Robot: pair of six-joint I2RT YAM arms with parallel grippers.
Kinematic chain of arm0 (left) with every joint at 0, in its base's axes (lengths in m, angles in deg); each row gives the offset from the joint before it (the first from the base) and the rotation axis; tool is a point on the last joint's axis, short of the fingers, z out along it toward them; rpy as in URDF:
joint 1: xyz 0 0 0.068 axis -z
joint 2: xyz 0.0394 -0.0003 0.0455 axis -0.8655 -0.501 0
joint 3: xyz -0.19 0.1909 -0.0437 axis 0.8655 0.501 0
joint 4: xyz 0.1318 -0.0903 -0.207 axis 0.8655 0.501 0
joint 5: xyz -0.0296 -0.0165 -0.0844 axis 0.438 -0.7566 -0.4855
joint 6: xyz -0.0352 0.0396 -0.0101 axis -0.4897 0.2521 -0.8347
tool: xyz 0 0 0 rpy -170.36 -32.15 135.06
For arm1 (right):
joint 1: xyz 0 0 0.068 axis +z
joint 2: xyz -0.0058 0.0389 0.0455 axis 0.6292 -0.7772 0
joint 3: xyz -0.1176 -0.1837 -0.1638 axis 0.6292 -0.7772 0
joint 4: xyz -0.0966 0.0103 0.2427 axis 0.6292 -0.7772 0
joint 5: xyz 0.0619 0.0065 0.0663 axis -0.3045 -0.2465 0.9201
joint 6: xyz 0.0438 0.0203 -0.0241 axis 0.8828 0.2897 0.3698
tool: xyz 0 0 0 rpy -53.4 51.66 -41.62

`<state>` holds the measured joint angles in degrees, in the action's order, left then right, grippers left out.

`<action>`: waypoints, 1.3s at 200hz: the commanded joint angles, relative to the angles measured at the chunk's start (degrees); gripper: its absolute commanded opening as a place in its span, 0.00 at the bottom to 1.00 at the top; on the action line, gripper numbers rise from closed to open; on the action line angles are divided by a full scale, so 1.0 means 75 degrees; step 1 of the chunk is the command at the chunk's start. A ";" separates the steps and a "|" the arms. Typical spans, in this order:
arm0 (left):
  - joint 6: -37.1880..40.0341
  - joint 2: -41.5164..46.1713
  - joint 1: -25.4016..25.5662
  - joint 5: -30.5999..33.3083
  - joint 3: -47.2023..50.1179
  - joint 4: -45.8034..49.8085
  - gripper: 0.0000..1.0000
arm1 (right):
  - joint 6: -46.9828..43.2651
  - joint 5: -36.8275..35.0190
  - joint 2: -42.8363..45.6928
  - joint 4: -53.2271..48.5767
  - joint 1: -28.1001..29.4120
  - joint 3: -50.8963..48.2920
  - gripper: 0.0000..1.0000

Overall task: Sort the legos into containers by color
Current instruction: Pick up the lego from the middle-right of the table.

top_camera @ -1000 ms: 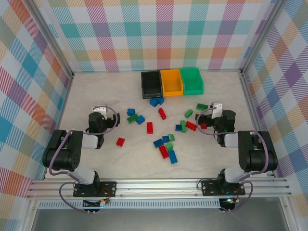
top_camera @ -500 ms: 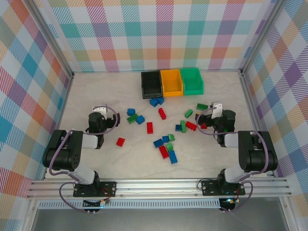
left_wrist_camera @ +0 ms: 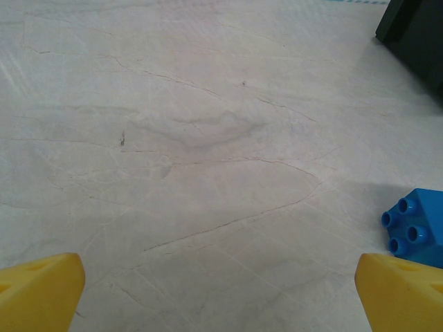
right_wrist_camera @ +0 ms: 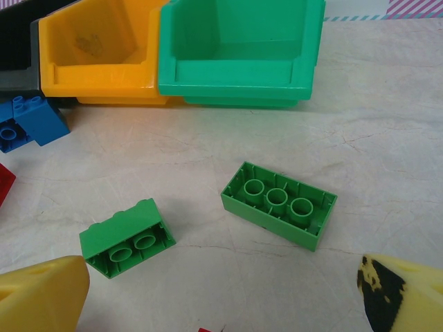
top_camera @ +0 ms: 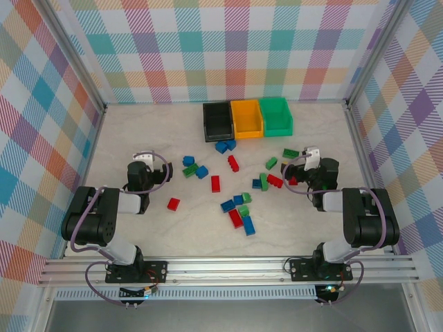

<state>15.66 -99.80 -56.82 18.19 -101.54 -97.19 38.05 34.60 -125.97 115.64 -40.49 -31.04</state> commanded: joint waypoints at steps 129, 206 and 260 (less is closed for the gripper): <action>0.0010 0.0173 -0.0057 -0.0100 -0.0271 0.0250 1.00 | 0.0315 -0.1210 0.0890 -0.2115 0.0117 0.0884 0.99; -0.1412 0.2250 -0.0069 -0.0417 -0.2363 0.4818 1.00 | 0.2795 -0.0706 0.1977 -0.6866 0.0087 0.3099 0.99; -0.3166 0.1423 -0.0344 -0.1418 -0.6003 0.9903 1.00 | 0.2874 0.0673 0.0942 -0.9044 0.0101 0.4069 0.95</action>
<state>-2.46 -86.45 -58.44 14.68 -137.84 -42.63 57.42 33.27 -116.40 61.39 -40.05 -3.26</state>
